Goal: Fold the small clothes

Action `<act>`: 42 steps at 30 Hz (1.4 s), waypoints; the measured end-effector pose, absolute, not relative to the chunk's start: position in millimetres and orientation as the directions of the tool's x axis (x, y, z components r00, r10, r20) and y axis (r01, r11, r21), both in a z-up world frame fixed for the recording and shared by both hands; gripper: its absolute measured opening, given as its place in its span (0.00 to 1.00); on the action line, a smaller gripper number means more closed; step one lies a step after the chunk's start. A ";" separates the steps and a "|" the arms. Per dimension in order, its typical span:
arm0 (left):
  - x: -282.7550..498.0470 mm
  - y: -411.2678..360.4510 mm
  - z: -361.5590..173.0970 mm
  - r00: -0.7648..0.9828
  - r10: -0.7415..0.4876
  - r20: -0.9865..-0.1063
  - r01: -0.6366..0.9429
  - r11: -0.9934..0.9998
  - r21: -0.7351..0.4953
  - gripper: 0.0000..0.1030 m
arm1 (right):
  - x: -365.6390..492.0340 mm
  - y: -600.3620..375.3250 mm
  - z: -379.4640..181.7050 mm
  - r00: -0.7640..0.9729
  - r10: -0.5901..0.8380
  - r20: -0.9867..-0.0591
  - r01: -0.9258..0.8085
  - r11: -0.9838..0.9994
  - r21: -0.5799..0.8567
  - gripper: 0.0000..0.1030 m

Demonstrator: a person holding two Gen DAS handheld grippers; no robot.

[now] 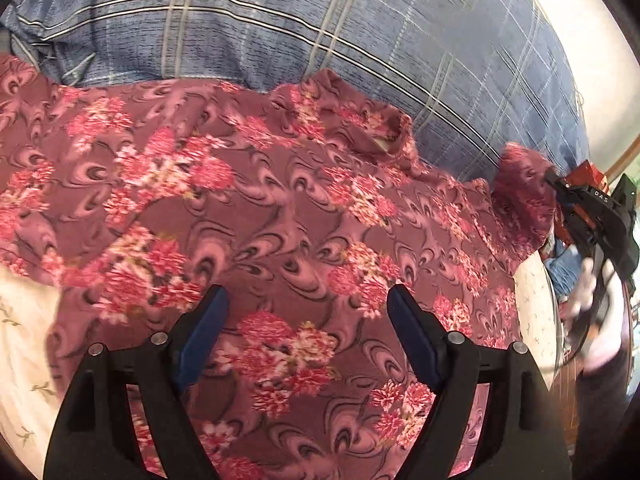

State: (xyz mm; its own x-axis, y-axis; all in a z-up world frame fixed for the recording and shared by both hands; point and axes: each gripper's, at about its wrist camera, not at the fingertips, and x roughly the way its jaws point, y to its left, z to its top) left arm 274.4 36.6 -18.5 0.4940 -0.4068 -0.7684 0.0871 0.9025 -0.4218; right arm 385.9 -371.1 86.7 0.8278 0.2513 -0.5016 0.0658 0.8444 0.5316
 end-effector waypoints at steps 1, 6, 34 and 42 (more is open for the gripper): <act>275.2 39.9 -17.4 0.498 -0.405 -0.767 0.082 0.902 -0.423 0.79 | 386.4 -344.5 83.4 0.809 0.290 -0.510 0.031 0.847 0.531 0.06; 279.4 70.1 -9.6 0.527 -0.426 -0.735 0.020 0.872 -0.490 0.79 | 387.5 -234.1 56.5 0.703 0.469 -0.535 -0.117 0.818 0.563 0.06; 283.4 71.9 11.0 0.606 -0.479 -0.635 0.019 0.807 -0.590 0.05 | 288.3 -281.8 -6.9 0.615 0.476 -0.629 0.069 0.762 0.644 0.44; 294.7 90.4 -4.0 0.577 -0.463 -0.673 -0.048 0.803 -0.594 0.05 | 329.9 -328.5 -34.9 0.698 0.412 -0.586 0.276 0.599 0.751 0.45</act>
State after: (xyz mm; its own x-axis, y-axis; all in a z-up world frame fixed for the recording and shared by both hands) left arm 294.7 90.4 -4.0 0.5765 -0.4634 -0.6730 -0.0482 0.8029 -0.5942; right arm 329.9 -328.5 -34.9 0.6980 0.4123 -0.5855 0.2762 0.5994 0.7513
